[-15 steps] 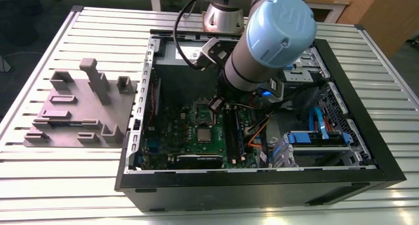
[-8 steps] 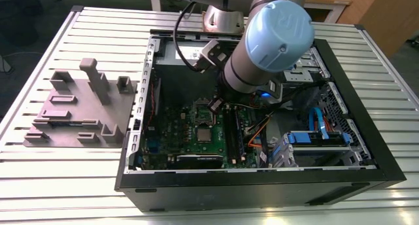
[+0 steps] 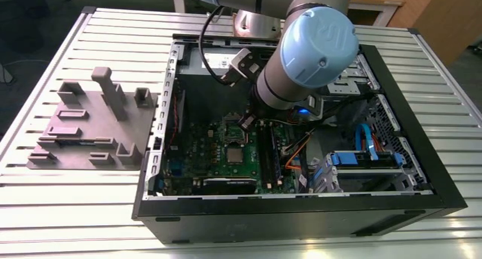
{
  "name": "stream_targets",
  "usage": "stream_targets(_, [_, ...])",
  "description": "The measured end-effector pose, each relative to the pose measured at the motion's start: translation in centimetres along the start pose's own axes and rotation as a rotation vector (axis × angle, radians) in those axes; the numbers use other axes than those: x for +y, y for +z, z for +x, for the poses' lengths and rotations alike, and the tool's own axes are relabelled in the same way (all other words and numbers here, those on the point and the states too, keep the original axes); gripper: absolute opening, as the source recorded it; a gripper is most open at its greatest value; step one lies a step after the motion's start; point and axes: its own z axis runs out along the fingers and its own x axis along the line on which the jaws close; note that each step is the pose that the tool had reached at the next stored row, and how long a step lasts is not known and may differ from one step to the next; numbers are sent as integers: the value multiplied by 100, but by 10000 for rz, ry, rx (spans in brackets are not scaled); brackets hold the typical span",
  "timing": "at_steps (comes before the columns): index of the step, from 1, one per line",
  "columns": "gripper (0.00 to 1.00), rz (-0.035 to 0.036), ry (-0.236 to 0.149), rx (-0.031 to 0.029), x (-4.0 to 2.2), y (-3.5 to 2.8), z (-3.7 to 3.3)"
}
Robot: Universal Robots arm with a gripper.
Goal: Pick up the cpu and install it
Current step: 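Close the cpu cover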
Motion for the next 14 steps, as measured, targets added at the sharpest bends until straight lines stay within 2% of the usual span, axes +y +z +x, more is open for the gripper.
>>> stream_targets(2, [11,3,15,49,0,2,0])
stream_targets(5, [11,18,58,183,1,1,-1])
stream_targets(12, [11,-33,115,312,14,-27,-11])
stream_targets(14, [11,31,142,434,14,-29,-12])
